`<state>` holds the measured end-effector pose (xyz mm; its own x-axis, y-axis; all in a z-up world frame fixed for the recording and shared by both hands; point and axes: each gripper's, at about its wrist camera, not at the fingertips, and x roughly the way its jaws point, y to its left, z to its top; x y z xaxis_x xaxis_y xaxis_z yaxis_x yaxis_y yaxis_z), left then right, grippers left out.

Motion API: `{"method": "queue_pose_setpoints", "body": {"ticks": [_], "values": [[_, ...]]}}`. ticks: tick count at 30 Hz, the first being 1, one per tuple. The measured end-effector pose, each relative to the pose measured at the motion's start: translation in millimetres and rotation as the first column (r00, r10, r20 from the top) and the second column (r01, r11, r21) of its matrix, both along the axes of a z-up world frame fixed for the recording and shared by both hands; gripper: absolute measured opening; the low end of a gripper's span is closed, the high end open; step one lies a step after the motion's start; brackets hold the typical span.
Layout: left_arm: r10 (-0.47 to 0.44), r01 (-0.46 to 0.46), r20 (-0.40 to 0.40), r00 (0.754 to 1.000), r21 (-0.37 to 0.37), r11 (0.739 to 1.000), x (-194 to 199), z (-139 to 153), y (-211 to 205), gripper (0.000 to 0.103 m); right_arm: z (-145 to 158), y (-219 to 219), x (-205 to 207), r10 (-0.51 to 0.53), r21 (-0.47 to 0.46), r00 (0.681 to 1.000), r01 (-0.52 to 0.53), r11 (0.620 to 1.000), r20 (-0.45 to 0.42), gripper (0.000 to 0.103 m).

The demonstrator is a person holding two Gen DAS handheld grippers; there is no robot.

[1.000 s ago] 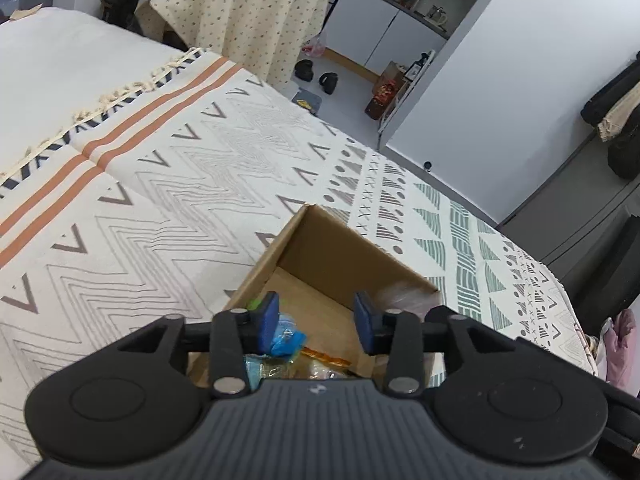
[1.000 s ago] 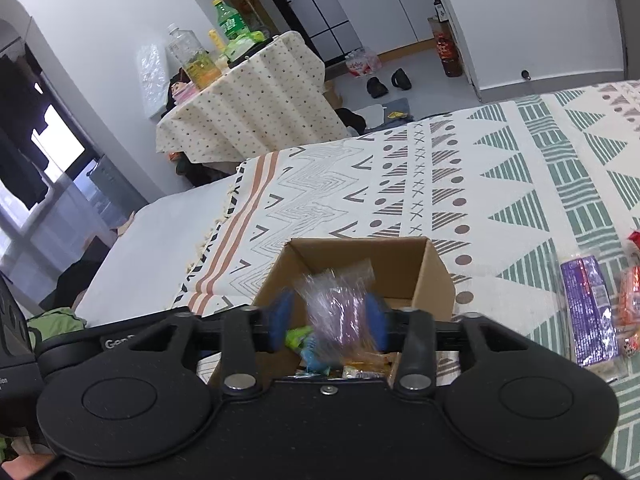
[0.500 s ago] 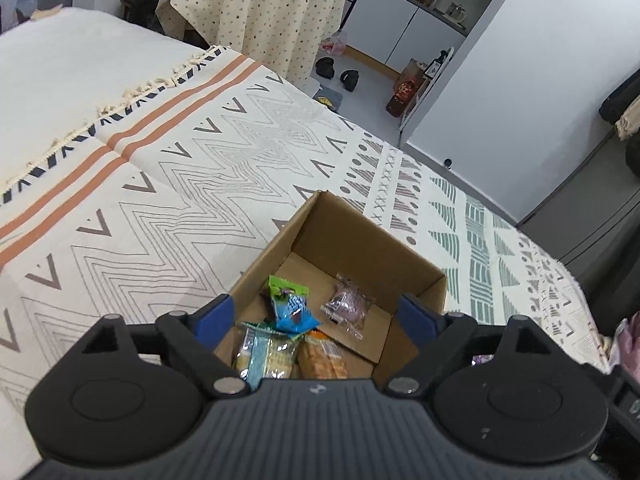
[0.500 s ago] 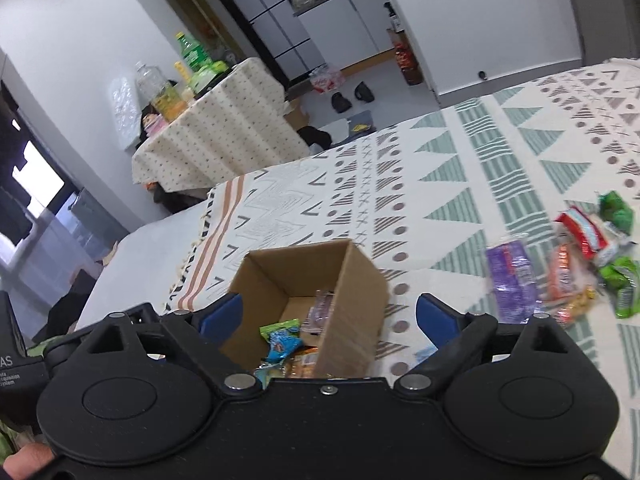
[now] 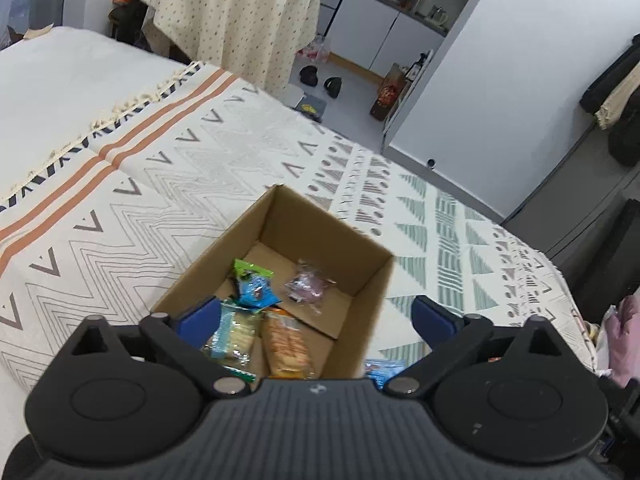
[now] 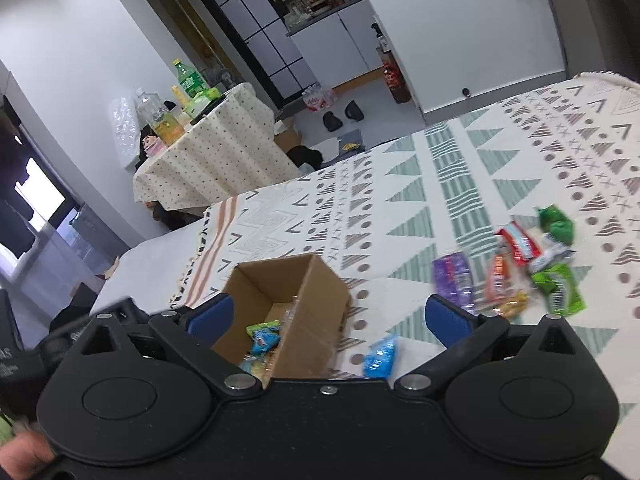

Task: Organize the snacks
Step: 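Move both tools back toward the remaining snacks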

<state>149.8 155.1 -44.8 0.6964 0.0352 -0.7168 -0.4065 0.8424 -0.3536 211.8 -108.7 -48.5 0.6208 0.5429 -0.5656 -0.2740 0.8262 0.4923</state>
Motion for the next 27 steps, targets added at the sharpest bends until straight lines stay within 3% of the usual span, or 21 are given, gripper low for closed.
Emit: {"method": "queue_pose_setpoints", "body": {"ticks": [13,27], "values": [[-0.065,0.064,0.018,0.998,0.025,0.998,-10.6,25.9,-41.9,0.103,12.6,-68.2,-13.9,-0.053,-0.013,0.997,0.054,0.998,0.057,0.103],[-0.093,0.093,0.004,0.996,0.086,0.992,-17.5,31.9,-94.6,0.102,11.5,-124.1,-18.8,-0.087,0.018,0.994,0.086,0.996,0.062,0.103]]}}
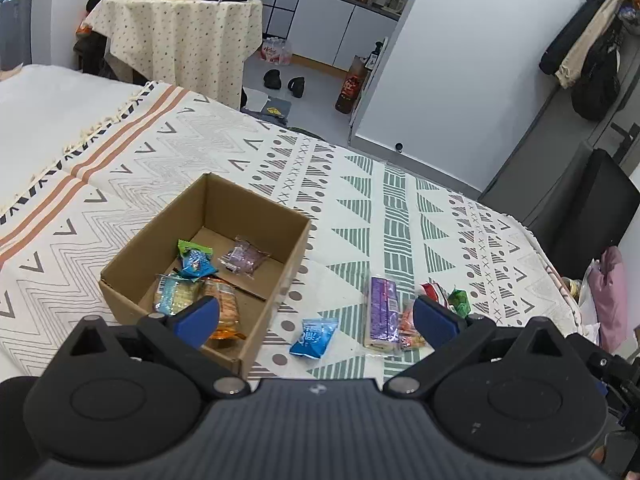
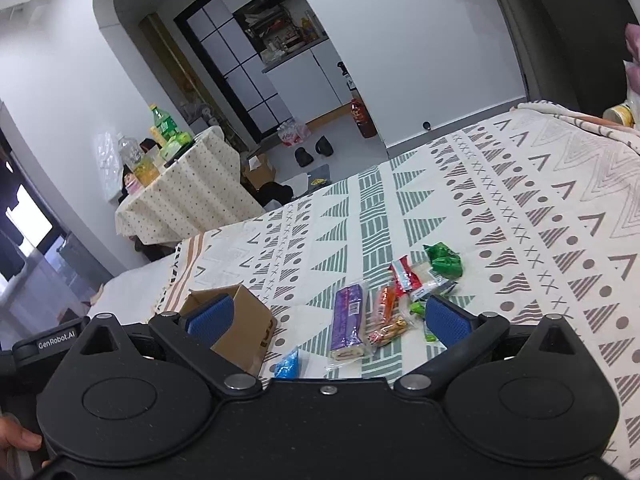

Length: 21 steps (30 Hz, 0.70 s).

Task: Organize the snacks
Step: 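Move both tools back toward the remaining snacks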

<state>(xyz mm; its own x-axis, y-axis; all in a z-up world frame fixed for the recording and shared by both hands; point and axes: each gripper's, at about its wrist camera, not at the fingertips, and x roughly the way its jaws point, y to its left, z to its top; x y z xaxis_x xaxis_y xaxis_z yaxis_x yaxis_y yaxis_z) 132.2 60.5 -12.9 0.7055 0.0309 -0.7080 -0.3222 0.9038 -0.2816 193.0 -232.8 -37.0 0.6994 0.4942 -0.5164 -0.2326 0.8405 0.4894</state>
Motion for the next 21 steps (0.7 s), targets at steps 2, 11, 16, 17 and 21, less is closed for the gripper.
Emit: {"method": "queue_pose_setpoints", "body": {"ticks": [2,11,16,17,21], "values": [[0.004,-0.004,0.006,1.000,0.005,1.000,-0.9,1.3,-7.0,0.102,0.0,-7.0,-0.7,-0.003,0.012,1.000,0.003,1.000,0.001,0.103],[0.010,-0.009,-0.007,1.000,0.031,0.999,-2.9,-0.3,-37.5,0.102,-2.2,-32.4,-5.2,0.016,0.014,1.000,-0.016,1.000,0.005,0.103],[0.007,-0.007,-0.010,1.000,0.046,0.999,-2.9,-3.1,-52.8,0.102,-11.6,-45.6,-7.6,0.016,0.032,1.000,-0.016,0.999,-0.016,0.103],[0.006,-0.005,-0.010,1.000,0.049,0.999,-2.3,-3.7,-55.2,0.102,-13.1,-47.0,-7.1,0.013,0.036,1.000,-0.013,0.999,-0.023,0.103],[0.015,-0.013,-0.030,0.999,0.056,0.998,3.2,-9.9,-62.6,0.101,-18.9,-51.7,-2.8,-0.006,0.050,0.999,0.008,0.999,-0.043,0.103]]}}
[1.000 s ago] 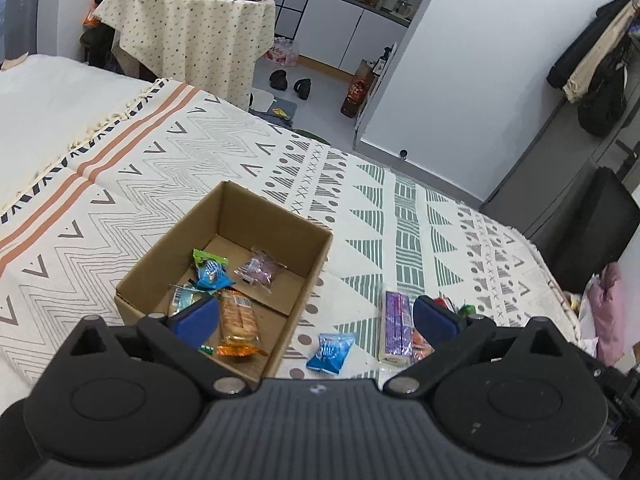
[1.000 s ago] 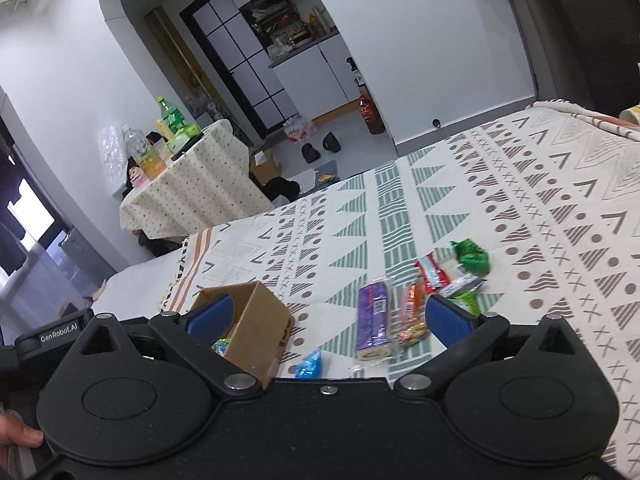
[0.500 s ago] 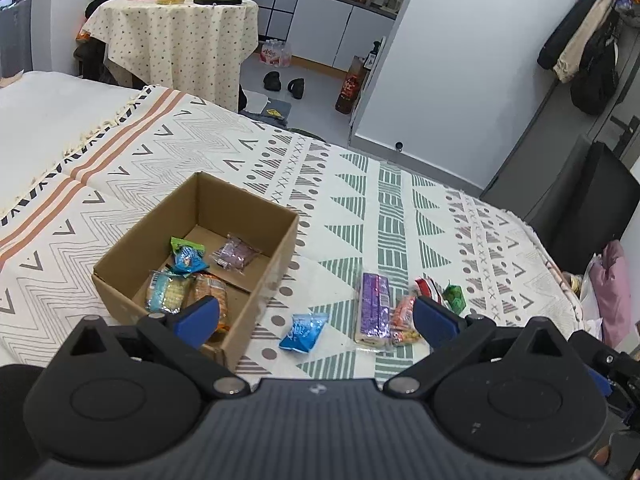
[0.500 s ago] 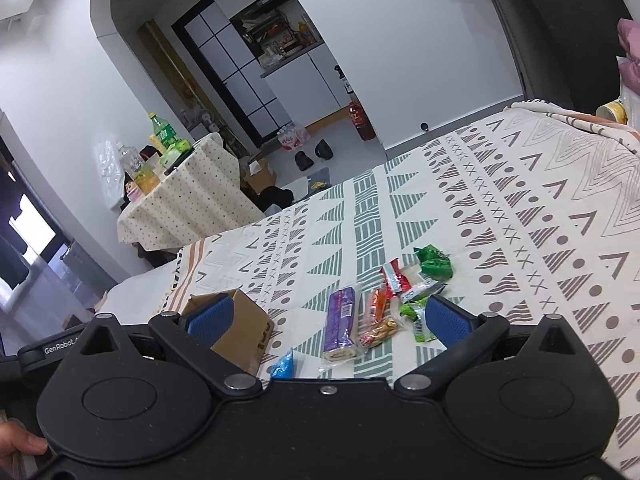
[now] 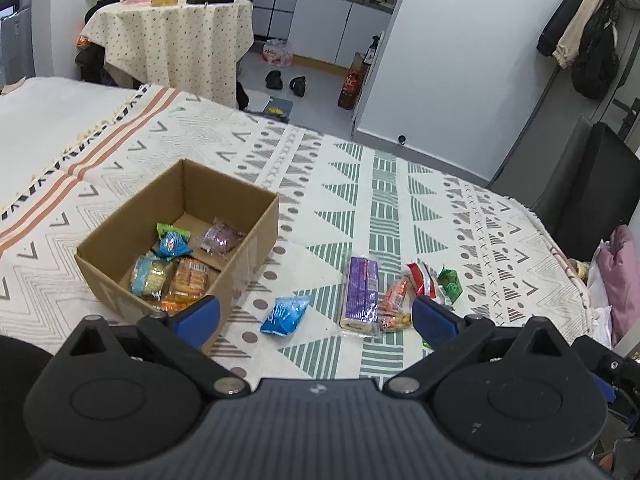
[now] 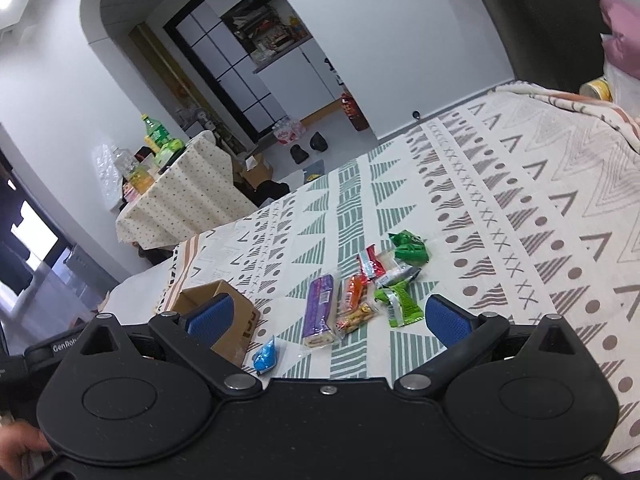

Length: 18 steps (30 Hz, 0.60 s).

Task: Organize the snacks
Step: 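Move both tools back toward the remaining snacks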

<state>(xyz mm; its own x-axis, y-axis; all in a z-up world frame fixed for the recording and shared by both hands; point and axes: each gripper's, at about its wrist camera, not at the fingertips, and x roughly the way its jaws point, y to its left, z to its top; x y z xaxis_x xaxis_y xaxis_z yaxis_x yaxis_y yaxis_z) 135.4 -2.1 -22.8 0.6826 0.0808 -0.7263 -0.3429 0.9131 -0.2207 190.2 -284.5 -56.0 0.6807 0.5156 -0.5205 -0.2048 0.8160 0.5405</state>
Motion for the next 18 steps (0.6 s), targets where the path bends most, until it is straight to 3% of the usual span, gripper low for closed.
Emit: {"method": "queue_pose_setpoints", "body": {"ticks": [5,8,11,18], "values": [[-0.018,0.019,-0.013,1.000,0.021,1.000,8.3,-14.0,-7.5,0.100,-9.0,-3.6,6.2,-0.019,0.005,0.999,0.019,1.000,-0.031,0.103],[-0.017,0.017,-0.030,0.999,-0.023,1.000,16.0,-24.3,-6.9,0.099,-13.8,-4.1,8.8,-0.025,0.007,0.999,0.025,1.000,-0.041,0.103],[-0.035,0.035,-0.029,0.999,0.012,0.999,20.8,-33.1,-11.4,0.098,-17.5,-1.4,14.0,-0.037,-0.010,0.998,0.036,0.999,-0.059,0.103],[-0.026,0.024,-0.070,0.997,-0.032,0.999,35.1,-63.0,-5.0,0.088,-28.7,6.5,26.5,-0.030,-0.033,0.996,0.027,0.999,-0.085,0.103]]}}
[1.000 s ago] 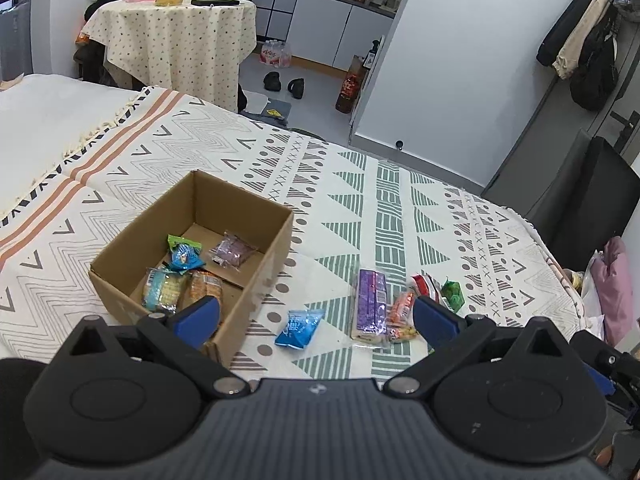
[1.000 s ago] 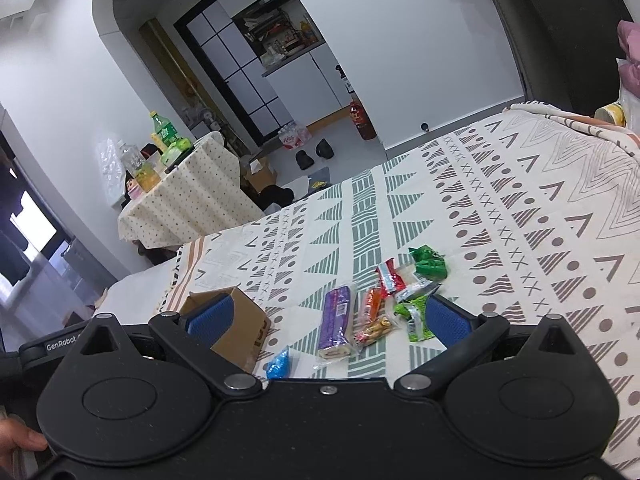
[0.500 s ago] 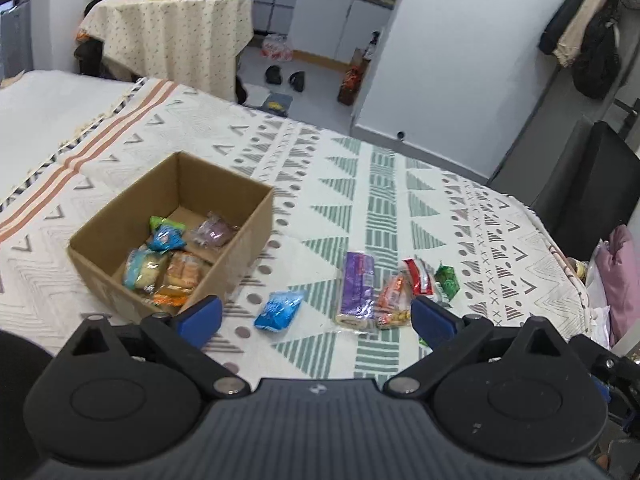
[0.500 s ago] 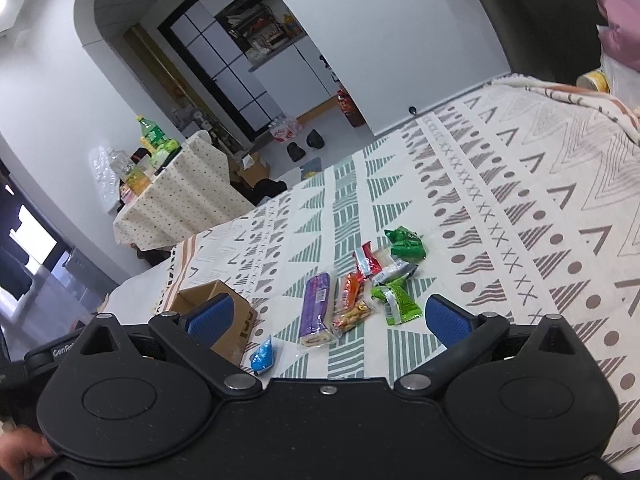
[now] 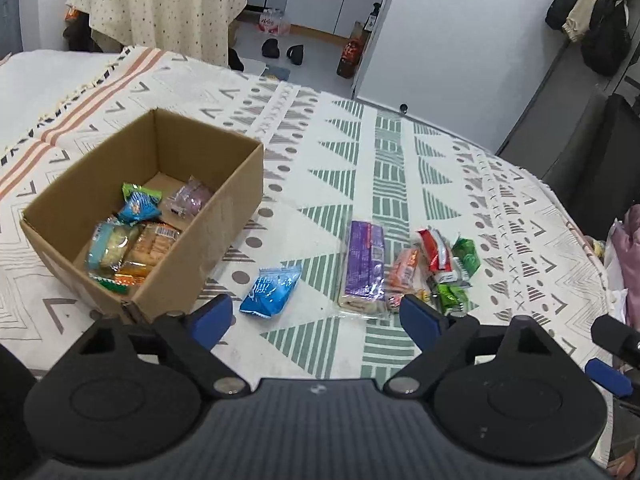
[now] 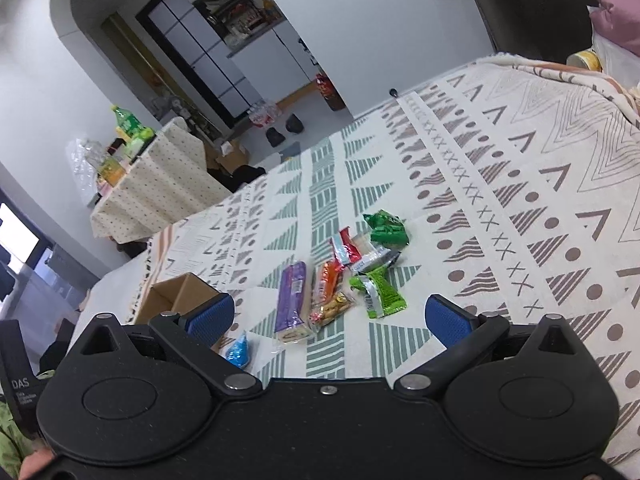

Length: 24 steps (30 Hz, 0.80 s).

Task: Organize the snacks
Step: 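Move both tools back toward the remaining snacks, then grasp the blue packet with the left gripper while the right gripper grasps the green candy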

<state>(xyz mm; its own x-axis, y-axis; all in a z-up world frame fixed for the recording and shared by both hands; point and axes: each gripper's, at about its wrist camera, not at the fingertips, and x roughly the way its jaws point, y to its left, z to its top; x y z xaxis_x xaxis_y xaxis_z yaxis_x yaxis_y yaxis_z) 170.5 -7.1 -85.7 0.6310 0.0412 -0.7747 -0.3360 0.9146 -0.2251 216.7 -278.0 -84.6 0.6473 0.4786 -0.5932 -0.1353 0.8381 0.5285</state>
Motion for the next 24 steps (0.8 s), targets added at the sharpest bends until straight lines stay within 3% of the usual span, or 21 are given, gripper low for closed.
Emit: {"method": "queue_pose_setpoints", "body": {"ticks": [7,15,24], "values": [[-0.003,0.002,-0.028,1.000,-0.007,1.000,19.2,-24.4,6.9,0.080,-10.8,10.1,16.1,-0.002,-0.035,1.000,0.001,0.999,-0.020,0.100],[0.014,-0.014,-0.067,0.998,-0.007,1.000,40.5,-53.7,15.5,0.069,-31.8,30.0,46.9,0.017,-0.093,0.997,-0.024,0.995,-0.081,0.083],[0.028,-0.023,-0.108,0.994,0.042,0.999,62.0,-83.0,20.7,0.065,-57.8,50.5,83.2,0.025,-0.164,0.989,-0.049,0.985,-0.146,0.080]]}}
